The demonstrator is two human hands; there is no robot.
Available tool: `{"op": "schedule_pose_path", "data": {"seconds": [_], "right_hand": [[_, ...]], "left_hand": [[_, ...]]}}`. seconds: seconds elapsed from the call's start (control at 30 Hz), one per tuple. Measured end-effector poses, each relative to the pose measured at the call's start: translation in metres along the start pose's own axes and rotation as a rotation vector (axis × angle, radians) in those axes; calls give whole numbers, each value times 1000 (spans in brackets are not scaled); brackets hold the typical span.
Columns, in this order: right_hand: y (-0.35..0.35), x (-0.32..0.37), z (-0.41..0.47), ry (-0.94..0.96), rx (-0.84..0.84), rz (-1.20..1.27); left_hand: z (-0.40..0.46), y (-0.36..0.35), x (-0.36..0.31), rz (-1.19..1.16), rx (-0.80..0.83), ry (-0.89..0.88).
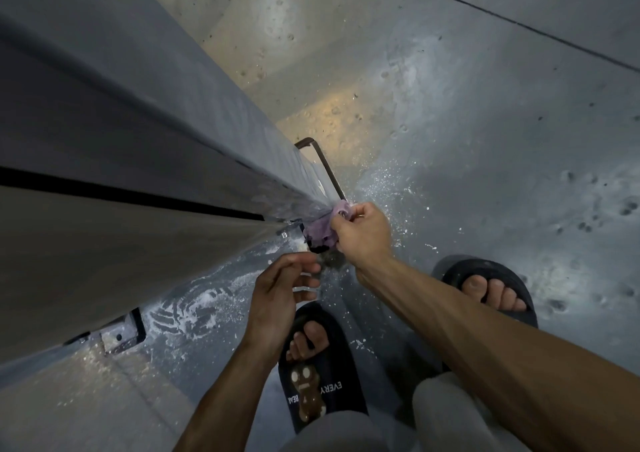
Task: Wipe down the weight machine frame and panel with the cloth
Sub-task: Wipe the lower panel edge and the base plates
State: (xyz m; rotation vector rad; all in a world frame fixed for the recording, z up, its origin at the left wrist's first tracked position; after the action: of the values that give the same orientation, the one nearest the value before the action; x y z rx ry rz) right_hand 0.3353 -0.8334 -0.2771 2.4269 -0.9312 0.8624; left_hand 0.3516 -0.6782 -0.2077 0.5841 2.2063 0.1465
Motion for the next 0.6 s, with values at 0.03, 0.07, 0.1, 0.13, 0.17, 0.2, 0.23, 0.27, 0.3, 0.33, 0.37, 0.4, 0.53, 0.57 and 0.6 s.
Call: {"op": "schedule_pose_path", "data": {"seconds": [0.03, 0.07, 0.1, 0.13, 0.17, 0.2, 0.23, 0.27, 0.3, 0.33, 0.37, 0.4, 0.53, 0.57, 0.6], "right_hand": [[-1, 3, 0, -11, 0, -1], [-3, 6, 0, -25, 8, 14], [-5, 8, 0, -35, 22, 36], [-6, 11, -1, -43, 35, 61], [-8, 13, -3, -46, 43, 87], [-8, 15, -7, -39, 51, 111], [-8, 16, -12, -17, 61, 129], [-7, 16, -17, 18, 68, 145], [-5, 16, -21, 61, 74, 148], [-2, 16, -24, 99, 75, 131], [0, 16, -25, 119, 74, 106], [0, 15, -23, 114, 69, 90], [-4, 19, -16, 4, 64, 134], [-4, 21, -18, 11, 65, 161], [-2, 23, -22, 34, 71, 191]], "left_hand": [[0, 0, -1, -2, 1, -4], [0, 0, -2, -6, -1, -8], [0, 0, -2, -10, -5, -13], [0, 0, -3, -15, -13, -18], [0, 0, -3, -23, -24, -23], [0, 0, -3, -32, -37, -25], [0, 1, -3, -39, -46, -26], [0, 1, -3, -41, -51, -27], [0, 1, -2, -39, -52, -29], [0, 1, -1, -35, -50, -31], [0, 1, -1, -32, -48, -32], [0, 1, -1, -31, -48, -33], [0, 3, -2, -35, -49, -41], [0, 3, -2, -38, -48, -44], [0, 3, -2, -41, -47, -46]]}}
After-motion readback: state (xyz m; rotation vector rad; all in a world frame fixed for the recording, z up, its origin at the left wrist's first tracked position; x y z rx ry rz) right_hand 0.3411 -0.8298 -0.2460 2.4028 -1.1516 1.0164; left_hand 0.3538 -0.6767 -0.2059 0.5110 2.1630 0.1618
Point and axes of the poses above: each hand's wrist, its own z-axis towards the middle knuckle, its own y-axis out of the back of the hand, x = y × z, the point moved 4 cm from there along z, towards the middle knuckle, and after that the axes turned 5 degrees about -x, right-handed, at the moved point
